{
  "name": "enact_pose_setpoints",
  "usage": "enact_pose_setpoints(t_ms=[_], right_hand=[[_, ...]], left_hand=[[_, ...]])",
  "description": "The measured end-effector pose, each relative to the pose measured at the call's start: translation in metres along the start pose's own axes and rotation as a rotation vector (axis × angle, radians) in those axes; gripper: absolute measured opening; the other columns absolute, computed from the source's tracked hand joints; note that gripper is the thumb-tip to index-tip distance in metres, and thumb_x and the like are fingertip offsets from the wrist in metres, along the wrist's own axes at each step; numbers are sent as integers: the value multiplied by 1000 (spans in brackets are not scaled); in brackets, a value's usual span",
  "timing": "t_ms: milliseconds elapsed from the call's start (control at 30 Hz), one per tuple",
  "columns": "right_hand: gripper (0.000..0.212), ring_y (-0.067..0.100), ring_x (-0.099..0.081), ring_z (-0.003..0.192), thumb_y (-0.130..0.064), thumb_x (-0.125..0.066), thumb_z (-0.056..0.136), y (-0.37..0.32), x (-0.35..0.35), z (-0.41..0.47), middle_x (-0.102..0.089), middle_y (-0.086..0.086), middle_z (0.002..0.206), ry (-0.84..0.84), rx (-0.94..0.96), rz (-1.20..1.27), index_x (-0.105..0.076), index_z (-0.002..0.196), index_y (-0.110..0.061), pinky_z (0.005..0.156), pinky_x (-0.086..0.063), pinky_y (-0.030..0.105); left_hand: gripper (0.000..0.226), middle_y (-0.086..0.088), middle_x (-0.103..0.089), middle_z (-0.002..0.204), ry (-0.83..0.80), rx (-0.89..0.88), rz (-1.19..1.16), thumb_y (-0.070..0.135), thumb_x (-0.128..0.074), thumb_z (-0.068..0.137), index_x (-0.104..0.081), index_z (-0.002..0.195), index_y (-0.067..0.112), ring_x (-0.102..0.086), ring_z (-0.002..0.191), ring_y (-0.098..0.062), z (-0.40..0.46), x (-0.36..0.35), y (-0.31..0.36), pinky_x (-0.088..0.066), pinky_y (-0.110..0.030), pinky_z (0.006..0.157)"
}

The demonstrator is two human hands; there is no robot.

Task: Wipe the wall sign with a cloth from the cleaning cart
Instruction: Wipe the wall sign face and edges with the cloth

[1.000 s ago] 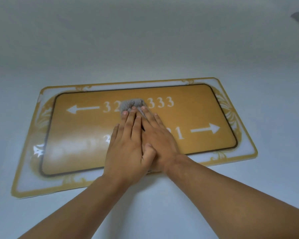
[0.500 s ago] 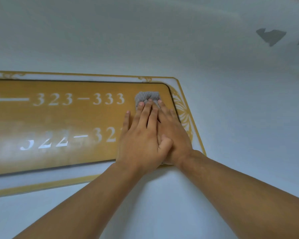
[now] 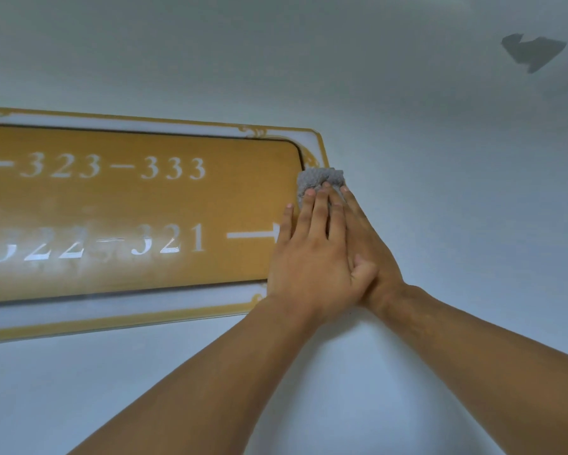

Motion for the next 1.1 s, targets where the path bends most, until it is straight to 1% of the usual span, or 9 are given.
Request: enact_pose_setpoints(t_ms=[133,300,500,633,733,800,867,1000,1100], right_hand=[[74,25,-2,152,-52,6,96,0,5,3,-8,14,164,-8,28,-243,-5,157,-12,123,-9,41],[72,22,3,151,-46,-27,96,-11,5,-2,0,12,164,39,-78,-260,-3,156,-15,123,-3,32],[80,26,17,151,-54,-20,91,-33,5,-18,7,13,165,-163,-169,-268,13,155,-19,124,-6,43],[79,33,10,151,-51,-26,93,-55,6,-28,-4,19,164,-190,-169,-308,-4,157,-10,121,-8,49],[78,38,2,151,-43,-39,94,-62,9,-35,-12,23,162,-179,-183,-320,-16,155,-1,122,-7,52],[80,38,5,151,-38,-44,96,-64,10,-37,-7,23,163,-185,-245,-284,-7,155,1,122,-4,48],[71,40,-7,150,-24,-43,97,-70,13,-37,-17,23,161,-118,-271,-204,-11,155,2,122,-14,48],[67,38,-24,146,-5,-53,90,-96,18,-33,-29,24,155,-12,-271,56,-29,152,-3,112,-38,48],[67,31,-23,146,-9,-52,91,-121,20,-28,-22,17,157,-25,-277,171,-29,153,-11,105,-46,41]], left_hand=[[84,-16,-14,164,-67,-28,32,49,-27,84,-19,155,6,-1,153,-25,-1,7,-3,-5,-49,123],[83,-13,-15,165,-143,-48,31,49,-29,84,-21,155,6,-3,153,-25,-2,18,-6,-9,-51,123],[85,-3,-15,166,-210,-59,-77,53,-25,80,-21,156,13,-3,153,-16,-27,30,-15,-15,-47,122],[73,0,-21,164,-184,-110,-183,45,-31,83,-30,152,19,-21,147,-17,-48,44,-24,-20,-38,120],[59,-1,-40,152,-138,-94,-262,37,-36,86,-43,142,19,-34,138,-17,-65,53,-32,-28,-38,115],[50,1,-51,133,-89,-23,-276,36,-38,86,-50,132,17,-43,125,-16,-71,58,-41,-37,-37,105],[50,3,-55,120,-83,99,-329,38,-36,85,-54,126,16,-48,111,-13,-75,63,-53,-41,-31,95],[26,3,-65,73,-126,545,-829,33,-48,78,-62,96,20,-59,66,-9,-76,80,-78,-45,-19,60],[19,-18,-72,84,-169,824,-1119,14,-52,83,-65,95,5,-67,67,-28,-77,94,-101,-56,-37,65]])
Point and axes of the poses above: each hand's wrist, its own z-axis towards the middle knuckle, its own x-axis out of the back of the hand, y = z × x, the point moved 2 cm from there along z, towards the middle knuckle
